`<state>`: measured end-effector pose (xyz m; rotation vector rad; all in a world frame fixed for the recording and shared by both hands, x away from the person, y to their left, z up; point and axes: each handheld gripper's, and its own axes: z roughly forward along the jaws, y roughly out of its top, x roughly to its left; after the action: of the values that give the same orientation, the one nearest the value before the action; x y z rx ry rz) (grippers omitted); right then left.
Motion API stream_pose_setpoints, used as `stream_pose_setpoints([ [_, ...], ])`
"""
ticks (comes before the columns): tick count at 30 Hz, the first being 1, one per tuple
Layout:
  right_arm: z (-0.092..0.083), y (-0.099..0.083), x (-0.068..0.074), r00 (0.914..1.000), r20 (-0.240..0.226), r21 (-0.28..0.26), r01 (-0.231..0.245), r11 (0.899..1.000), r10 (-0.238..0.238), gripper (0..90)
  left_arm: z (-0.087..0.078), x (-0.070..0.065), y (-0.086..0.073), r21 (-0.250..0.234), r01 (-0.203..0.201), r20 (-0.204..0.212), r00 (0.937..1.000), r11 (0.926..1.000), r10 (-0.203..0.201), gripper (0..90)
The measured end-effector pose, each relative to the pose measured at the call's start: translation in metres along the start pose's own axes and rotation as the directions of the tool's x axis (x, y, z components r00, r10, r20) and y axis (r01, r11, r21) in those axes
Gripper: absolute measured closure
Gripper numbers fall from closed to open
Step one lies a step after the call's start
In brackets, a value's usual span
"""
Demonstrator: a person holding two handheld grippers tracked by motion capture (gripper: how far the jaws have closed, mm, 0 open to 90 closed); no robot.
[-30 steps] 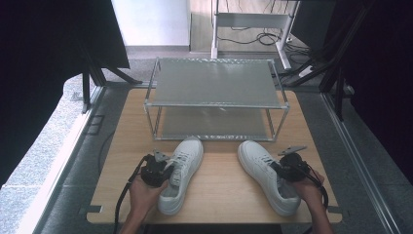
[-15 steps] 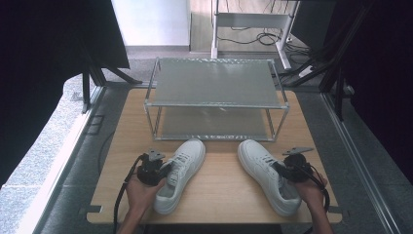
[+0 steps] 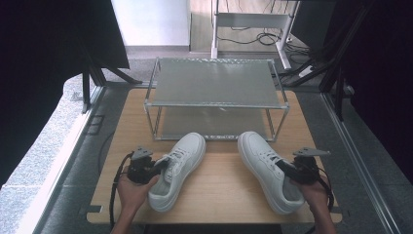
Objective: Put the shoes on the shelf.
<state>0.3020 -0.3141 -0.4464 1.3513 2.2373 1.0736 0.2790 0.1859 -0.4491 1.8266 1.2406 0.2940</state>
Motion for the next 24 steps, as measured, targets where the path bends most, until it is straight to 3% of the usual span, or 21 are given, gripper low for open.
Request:
stream_pose_setpoints([
  [6, -0.006, -0.002, -0.005, 0.9948, -0.076, -0.083, -0.075, 0.994, 0.068, 85.7, -0.013, 0.008, 0.002, -0.067, 0.052, 0.084, 0.9954, 0.9964, -0.046, 84.4],
  [11, -0.008, -0.004, -0.008, 0.9809, -0.148, -0.108, -0.143, 0.984, 0.126, 85.7, -0.018, 0.012, 0.002, -0.108, 0.089, 0.132, 0.9885, 0.9902, -0.074, 84.5],
  [16, -0.009, -0.002, -0.007, 0.9686, -0.201, -0.133, -0.175, 0.976, 0.146, 85.7, -0.022, 0.013, 0.003, -0.142, 0.125, 0.174, 0.9796, 0.9819, -0.1, 84.4],
  [24, -0.012, -0.001, -0.005, 0.9573, -0.236, -0.162, -0.208, 0.965, 0.166, 85.7, -0.029, 0.014, 0.005, -0.192, 0.159, 0.226, 0.9675, 0.9685, -0.114, 84.3],
])
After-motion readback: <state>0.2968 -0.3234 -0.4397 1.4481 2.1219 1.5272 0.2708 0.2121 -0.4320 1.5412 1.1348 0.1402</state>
